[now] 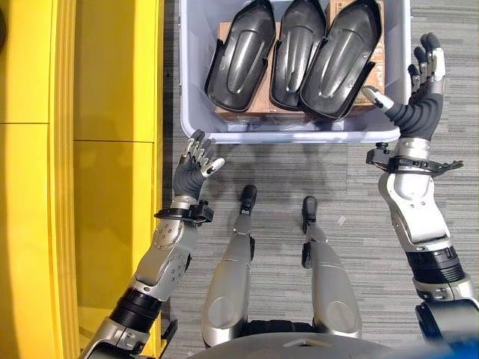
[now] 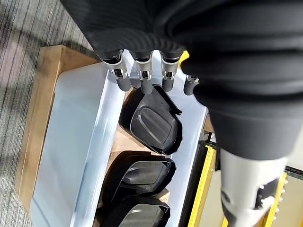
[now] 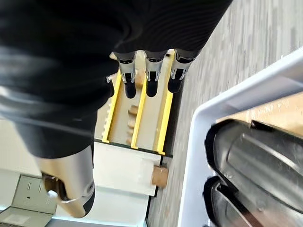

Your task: Move parts from the plastic box to the shelf.

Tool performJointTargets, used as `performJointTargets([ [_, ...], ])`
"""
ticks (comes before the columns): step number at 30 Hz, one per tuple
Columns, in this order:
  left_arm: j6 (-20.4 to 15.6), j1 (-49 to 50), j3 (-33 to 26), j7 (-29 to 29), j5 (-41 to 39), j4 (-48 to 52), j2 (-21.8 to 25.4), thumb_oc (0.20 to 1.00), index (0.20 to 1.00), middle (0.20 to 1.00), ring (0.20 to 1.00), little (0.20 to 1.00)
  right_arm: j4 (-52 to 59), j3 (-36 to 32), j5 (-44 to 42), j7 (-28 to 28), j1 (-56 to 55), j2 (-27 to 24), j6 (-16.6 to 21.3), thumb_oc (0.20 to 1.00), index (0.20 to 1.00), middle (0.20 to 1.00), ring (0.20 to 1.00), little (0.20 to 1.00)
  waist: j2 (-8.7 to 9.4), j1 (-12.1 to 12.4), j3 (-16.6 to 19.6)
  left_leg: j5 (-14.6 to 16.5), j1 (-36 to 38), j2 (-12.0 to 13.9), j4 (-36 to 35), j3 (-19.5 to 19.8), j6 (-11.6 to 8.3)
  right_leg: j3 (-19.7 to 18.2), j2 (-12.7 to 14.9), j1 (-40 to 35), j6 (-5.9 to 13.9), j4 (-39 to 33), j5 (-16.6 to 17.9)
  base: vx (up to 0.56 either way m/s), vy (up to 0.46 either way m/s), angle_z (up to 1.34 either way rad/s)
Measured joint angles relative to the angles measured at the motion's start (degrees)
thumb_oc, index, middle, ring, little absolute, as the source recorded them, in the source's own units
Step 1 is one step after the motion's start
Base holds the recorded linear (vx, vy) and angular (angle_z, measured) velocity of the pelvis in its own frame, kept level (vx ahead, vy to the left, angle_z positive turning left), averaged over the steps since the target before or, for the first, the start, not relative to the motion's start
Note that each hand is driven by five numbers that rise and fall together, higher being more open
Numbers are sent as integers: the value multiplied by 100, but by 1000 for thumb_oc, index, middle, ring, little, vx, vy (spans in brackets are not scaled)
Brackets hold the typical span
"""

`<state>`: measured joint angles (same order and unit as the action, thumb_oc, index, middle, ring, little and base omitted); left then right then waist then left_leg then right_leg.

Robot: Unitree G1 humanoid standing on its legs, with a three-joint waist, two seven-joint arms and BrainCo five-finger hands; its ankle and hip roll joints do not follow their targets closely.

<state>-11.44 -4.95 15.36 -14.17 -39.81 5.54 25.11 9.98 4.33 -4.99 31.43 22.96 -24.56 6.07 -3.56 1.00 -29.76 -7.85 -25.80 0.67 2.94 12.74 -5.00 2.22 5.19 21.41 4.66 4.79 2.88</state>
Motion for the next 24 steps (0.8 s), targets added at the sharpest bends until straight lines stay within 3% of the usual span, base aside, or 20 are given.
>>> performJointTargets([
  [2, 1, 42, 19, -7, 0, -1, 5, 1000, 1000, 1000, 1000, 1000, -335, -36, 89, 306, 185, 394, -9, 1000, 1000, 1000, 1000, 1000, -1, -17, -1, 1, -7, -5, 1, -3, 0, -2, 4, 12, 2, 5, -7, 0, 0, 0],
  [7, 9, 47, 116, -128, 3, -1, 16, 1000, 1000, 1000, 1000, 1000, -876, 74, -56, 677, 250, 721, -67, 1000, 1000, 1000, 1000, 1000, -11, -3, -5, 3, -7, -45, 4, -12, -2, -4, 46, 18, 16, 25, -32, 0, 0, 0],
  [15, 97, 66, 216, -128, 3, -3, 36, 1000, 1000, 1000, 1000, 1000, -1495, 139, -273, 785, 590, 776, -128, 1000, 1000, 1000, 1000, 1000, -24, 62, -12, 10, 15, -85, 4, -120, 5, -95, 101, 43, 53, 56, -43, 6, 3, -4],
  [19, 102, 60, 318, -127, -1, -13, 39, 1000, 1000, 1000, 1000, 1000, -2687, 163, -629, 946, 1111, 767, -226, 1000, 1000, 1000, 1000, 1000, -98, 168, -60, 9, -36, -86, 14, -195, 5, -151, 111, 215, 75, 248, -110, 20, 13, -7],
  [24, 102, 64, 316, -126, -3, -13, 41, 1000, 1000, 1000, 1000, 1000, -2749, 164, -774, 1029, 1121, 772, -263, 1000, 1000, 1000, 1000, 1000, -134, 181, -78, -13, -25, -87, 17, -196, 35, -150, 111, 216, 76, 270, -122, 6, 3, 0],
])
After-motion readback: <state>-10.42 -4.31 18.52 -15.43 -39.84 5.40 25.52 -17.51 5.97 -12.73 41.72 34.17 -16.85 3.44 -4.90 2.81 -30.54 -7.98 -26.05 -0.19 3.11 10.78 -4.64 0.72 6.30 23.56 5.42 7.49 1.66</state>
